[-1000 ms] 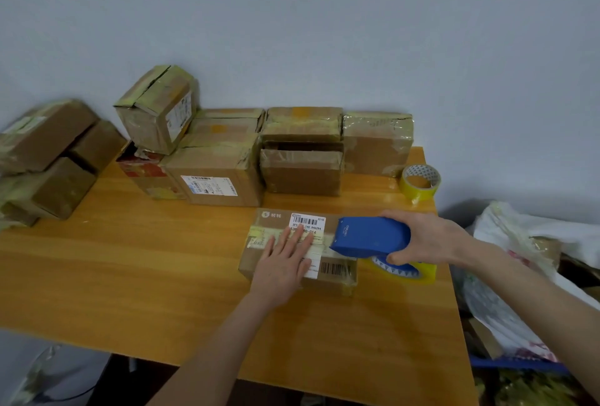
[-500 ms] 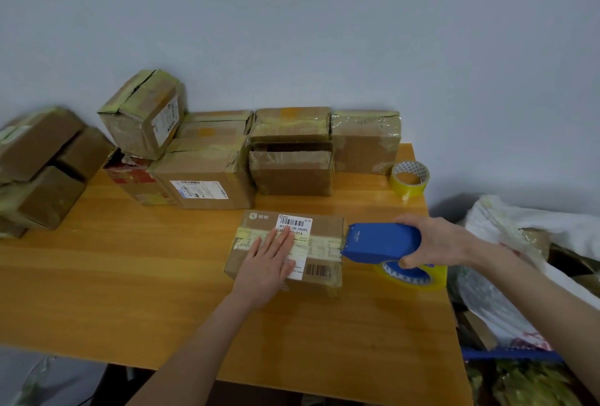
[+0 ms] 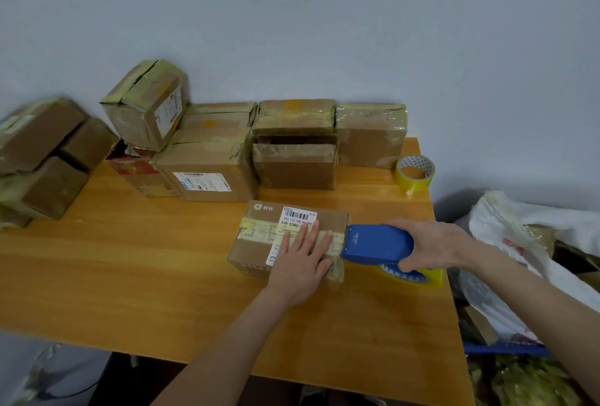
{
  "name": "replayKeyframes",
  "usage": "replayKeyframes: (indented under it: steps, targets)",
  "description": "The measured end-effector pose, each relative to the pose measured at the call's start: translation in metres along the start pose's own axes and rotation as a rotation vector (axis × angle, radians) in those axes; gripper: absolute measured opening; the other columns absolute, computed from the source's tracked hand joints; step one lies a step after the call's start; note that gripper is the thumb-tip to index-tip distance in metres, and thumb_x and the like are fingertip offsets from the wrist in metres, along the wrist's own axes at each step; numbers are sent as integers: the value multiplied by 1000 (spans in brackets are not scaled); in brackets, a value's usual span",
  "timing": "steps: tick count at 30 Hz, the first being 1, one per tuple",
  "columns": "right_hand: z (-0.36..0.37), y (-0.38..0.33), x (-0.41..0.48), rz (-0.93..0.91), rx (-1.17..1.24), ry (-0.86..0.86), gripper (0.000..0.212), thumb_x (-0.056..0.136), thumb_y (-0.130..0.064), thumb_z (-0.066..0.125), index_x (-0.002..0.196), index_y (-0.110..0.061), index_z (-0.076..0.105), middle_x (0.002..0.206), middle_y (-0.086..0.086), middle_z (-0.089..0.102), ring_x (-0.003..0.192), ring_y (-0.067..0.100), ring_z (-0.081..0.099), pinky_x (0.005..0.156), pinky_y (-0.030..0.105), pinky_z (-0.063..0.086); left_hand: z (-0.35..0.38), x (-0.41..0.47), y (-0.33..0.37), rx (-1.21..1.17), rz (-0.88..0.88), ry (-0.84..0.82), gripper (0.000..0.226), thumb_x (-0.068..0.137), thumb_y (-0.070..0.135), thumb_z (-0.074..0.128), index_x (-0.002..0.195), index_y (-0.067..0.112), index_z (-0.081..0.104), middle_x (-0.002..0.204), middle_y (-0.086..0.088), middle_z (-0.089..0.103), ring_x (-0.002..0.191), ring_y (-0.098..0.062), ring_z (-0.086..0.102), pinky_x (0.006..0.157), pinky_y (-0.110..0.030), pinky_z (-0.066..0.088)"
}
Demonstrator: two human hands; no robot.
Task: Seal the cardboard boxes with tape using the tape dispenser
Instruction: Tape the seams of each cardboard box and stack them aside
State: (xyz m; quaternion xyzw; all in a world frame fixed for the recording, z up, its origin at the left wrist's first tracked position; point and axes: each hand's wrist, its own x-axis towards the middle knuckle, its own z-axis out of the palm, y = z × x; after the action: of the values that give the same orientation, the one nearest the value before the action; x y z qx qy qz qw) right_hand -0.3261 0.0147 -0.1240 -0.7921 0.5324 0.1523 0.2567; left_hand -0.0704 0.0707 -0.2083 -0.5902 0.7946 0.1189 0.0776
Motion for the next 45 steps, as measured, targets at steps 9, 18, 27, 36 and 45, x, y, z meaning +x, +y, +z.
replayKeyframes:
  steps: [9,18,27,36,45]
  targets:
    - [3,0,6,-7,-45,4,72,74,-47,66,137,-39,33,101,-12,57,88,15,57,65,27,46,-5,4,14,-63,60,32,73,78,56,-25,144,26,-18,154,7,-24,143,-10,-23,121,-37,-6]
    - [15,13,6,-4,113,39,72,71,-51,70,134,-40,36,108,-14,58,96,14,57,82,36,52,-1,5,11,-60,47,29,75,78,58,-21,146,28,-17,155,9,-23,143,-9,-24,120,-36,-10]
    - [14,46,-9,23,198,-47,72,73,-42,74,134,-40,37,111,-11,57,99,13,58,89,35,51,0,6,12,-29,55,43,71,80,55,-20,145,28,-18,154,9,-24,143,-9,-23,120,-34,-11]
    - [19,9,21,49,-79,-92,73,70,-56,64,136,-43,35,107,-10,59,97,18,56,78,35,53,2,7,12,-30,76,41,79,73,61,-36,145,31,-21,155,7,-25,143,-11,-25,119,-35,-12]
    - [1,-2,37,30,-95,-152,69,64,-54,69,127,-41,46,99,-11,59,89,17,55,68,29,48,3,8,10,-41,80,17,79,72,60,-35,144,32,-21,154,10,-27,142,-10,-27,118,-34,-14]
